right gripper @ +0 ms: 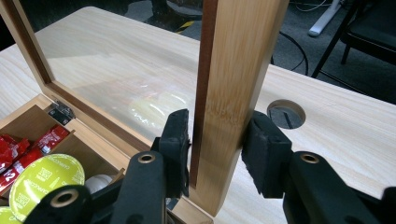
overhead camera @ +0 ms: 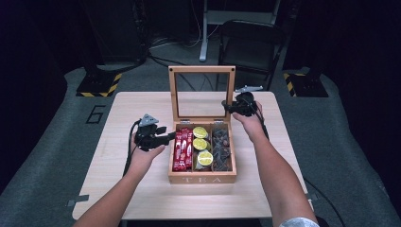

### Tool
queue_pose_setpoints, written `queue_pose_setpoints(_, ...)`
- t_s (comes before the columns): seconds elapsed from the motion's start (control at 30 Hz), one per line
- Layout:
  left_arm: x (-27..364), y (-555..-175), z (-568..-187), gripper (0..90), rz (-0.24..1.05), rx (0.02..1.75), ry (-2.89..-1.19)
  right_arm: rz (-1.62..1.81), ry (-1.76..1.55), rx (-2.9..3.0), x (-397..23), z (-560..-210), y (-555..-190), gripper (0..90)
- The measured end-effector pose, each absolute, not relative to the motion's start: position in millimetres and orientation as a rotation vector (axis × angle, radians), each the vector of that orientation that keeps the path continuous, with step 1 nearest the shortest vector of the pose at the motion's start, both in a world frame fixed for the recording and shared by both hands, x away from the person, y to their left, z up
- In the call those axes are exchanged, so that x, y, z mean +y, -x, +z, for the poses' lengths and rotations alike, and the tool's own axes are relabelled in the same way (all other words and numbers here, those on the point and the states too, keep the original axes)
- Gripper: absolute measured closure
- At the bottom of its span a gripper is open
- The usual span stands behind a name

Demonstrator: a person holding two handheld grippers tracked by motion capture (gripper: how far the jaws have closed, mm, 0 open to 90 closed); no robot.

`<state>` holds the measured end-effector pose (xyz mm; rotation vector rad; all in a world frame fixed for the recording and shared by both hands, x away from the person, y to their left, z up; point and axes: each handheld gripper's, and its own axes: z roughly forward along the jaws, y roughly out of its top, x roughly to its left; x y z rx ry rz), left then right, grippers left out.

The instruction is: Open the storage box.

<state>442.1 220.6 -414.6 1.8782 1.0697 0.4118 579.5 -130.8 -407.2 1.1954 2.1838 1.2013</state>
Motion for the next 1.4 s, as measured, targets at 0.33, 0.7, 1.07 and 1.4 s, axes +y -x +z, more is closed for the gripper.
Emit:
queue_pose_setpoints(0.33, 203.0, -431.0, -426.8, 47.6, 0.382, 1.044, -1.926, 1.216, -1.197, 2.186, -131.1, -410.0, -583.3, 58.0)
queue_pose_setpoints(0.7, 184.6, -427.9, -437.6, 47.8, 0.370, 1.058, -1.931, 1.216, -1.210, 2.180, -130.0, -410.5, -583.8, 57.5)
queue_pose_setpoints(1.07, 175.0, -426.1, -448.7, 49.8, 0.370, 1.105, -1.948, 1.220, -1.217, 2.184, -131.3, -410.2, -583.5, 56.1)
queue_pose_setpoints(1.4, 166.5, -424.4, -457.6, 49.8, 0.402, 1.136, -1.959, 1.219, -1.215, 2.189, -130.6, -410.3, -582.6, 54.9)
